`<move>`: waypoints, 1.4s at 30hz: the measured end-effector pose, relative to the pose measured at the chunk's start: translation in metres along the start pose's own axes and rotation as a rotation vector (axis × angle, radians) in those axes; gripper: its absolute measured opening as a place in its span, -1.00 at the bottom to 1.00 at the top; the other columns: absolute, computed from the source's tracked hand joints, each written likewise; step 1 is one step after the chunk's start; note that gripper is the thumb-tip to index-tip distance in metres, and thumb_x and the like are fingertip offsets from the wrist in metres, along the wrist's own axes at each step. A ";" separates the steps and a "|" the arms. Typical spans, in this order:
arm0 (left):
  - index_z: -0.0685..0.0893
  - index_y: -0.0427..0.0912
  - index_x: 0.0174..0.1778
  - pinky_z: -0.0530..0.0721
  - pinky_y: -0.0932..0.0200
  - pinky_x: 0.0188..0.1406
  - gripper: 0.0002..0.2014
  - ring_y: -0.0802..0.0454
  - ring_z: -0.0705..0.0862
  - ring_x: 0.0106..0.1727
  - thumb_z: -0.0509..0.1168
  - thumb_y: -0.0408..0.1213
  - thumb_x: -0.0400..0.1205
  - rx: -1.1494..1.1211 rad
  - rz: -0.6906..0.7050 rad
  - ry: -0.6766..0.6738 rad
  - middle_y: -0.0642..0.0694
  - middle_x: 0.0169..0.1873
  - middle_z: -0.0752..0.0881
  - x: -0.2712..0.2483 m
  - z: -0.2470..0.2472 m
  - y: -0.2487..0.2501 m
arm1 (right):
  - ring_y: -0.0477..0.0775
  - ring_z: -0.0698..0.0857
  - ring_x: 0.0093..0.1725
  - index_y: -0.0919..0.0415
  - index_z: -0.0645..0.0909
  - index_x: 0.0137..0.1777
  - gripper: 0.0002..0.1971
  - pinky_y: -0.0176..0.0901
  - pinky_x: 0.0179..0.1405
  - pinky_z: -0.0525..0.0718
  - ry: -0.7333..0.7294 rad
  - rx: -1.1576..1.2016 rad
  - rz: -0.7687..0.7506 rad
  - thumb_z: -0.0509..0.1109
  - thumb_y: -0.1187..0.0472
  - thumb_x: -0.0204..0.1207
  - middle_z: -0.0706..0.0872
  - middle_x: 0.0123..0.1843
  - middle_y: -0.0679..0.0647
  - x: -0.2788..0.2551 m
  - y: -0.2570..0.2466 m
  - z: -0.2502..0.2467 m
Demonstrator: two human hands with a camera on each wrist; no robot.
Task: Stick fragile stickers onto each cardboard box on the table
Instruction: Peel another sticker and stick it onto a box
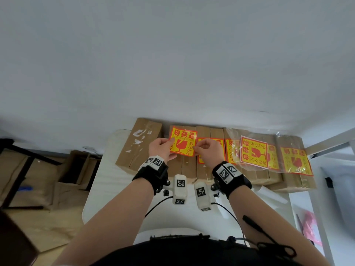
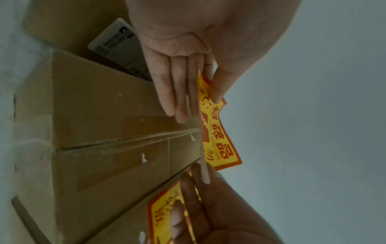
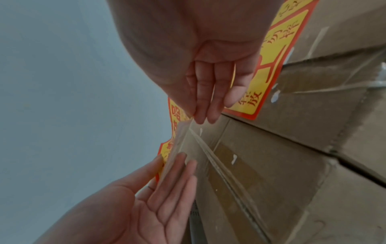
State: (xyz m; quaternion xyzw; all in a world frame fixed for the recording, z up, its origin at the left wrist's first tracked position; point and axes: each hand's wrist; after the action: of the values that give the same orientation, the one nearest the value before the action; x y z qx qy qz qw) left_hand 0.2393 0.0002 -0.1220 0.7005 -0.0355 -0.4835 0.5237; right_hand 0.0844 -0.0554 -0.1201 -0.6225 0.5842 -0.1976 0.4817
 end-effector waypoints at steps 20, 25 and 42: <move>0.79 0.01 -0.22 0.66 0.19 -0.10 -0.82 0.08 0.75 -0.16 0.50 0.04 0.52 0.704 0.221 0.191 0.09 -0.29 0.79 0.004 -0.010 -0.014 | 0.03 0.69 -0.24 0.01 0.47 -0.15 -0.87 0.06 -0.20 0.76 0.009 -0.448 -0.158 0.37 0.18 0.58 0.67 -0.27 -0.07 0.004 0.008 0.002; 0.75 0.04 -0.23 0.59 0.21 -0.14 -0.84 0.09 0.72 -0.17 0.49 0.02 0.53 0.768 0.236 0.193 0.10 -0.27 0.76 0.007 -0.008 -0.013 | 0.02 0.68 -0.24 0.02 0.49 -0.14 -0.88 0.06 -0.20 0.76 -0.006 -0.480 -0.146 0.39 0.13 0.58 0.68 -0.27 -0.08 0.009 0.009 0.003; 0.65 0.04 -0.25 0.69 0.14 -0.13 -0.81 0.04 0.71 -0.16 0.47 0.04 0.51 0.980 0.295 0.176 0.10 -0.27 0.71 0.014 -0.007 -0.011 | 0.03 0.64 -0.17 -0.01 0.46 -0.08 -0.88 -0.08 -0.32 0.69 -0.067 -0.677 -0.216 0.36 0.05 0.59 0.66 -0.20 -0.05 0.020 0.009 0.010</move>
State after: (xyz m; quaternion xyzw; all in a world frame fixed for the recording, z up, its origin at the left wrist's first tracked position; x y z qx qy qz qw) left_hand 0.2467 0.0017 -0.1393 0.8891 -0.3118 -0.2704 0.1979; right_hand 0.0927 -0.0691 -0.1386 -0.8111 0.5314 -0.0223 0.2435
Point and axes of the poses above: each hand's wrist, its own x-axis towards the middle knuckle, its own z-axis out of the palm, y = z × x
